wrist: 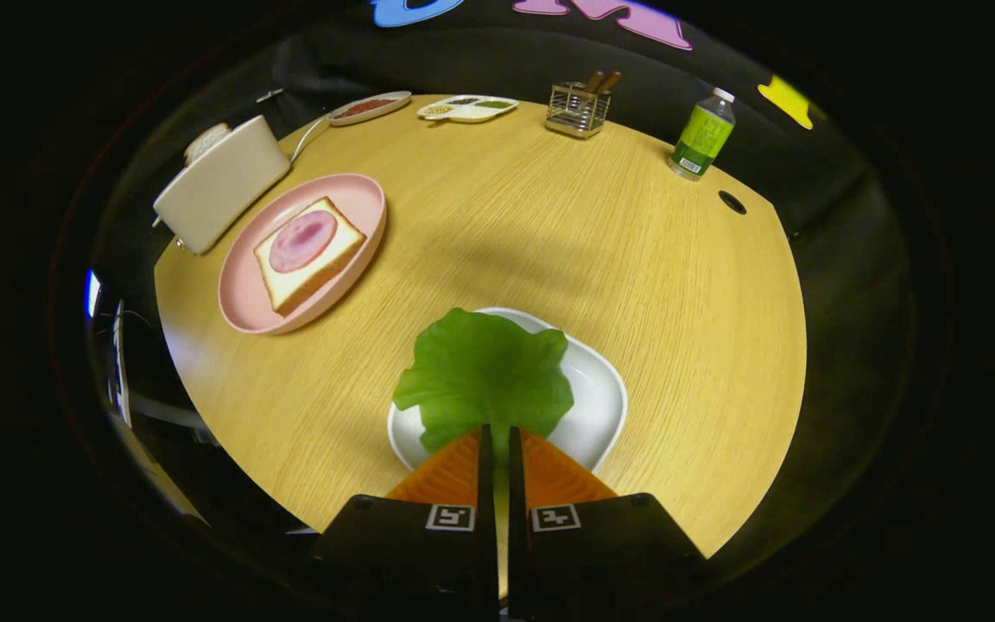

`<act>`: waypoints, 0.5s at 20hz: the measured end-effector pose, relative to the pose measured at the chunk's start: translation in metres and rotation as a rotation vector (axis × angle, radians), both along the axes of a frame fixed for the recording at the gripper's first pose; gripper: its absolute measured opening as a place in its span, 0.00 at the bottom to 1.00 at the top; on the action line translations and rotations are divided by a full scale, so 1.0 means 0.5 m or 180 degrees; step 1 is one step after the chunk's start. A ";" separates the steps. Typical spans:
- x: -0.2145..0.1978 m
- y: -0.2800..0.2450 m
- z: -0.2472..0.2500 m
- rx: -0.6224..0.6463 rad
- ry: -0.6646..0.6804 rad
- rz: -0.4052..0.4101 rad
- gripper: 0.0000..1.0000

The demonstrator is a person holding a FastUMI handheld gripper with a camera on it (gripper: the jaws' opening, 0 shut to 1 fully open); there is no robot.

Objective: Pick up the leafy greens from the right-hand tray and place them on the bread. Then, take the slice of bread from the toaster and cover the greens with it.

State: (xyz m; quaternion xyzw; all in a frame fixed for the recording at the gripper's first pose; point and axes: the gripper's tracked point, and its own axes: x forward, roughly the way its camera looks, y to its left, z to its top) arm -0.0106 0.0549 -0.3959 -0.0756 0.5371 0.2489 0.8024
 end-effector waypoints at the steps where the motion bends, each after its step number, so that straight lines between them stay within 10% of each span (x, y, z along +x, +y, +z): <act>1: 0.007 0.004 0.021 0.0045 -0.0044 -0.0043 0.09; 10: 0.055 0.203 0.175 0.0628 -0.0253 0.0151 0.09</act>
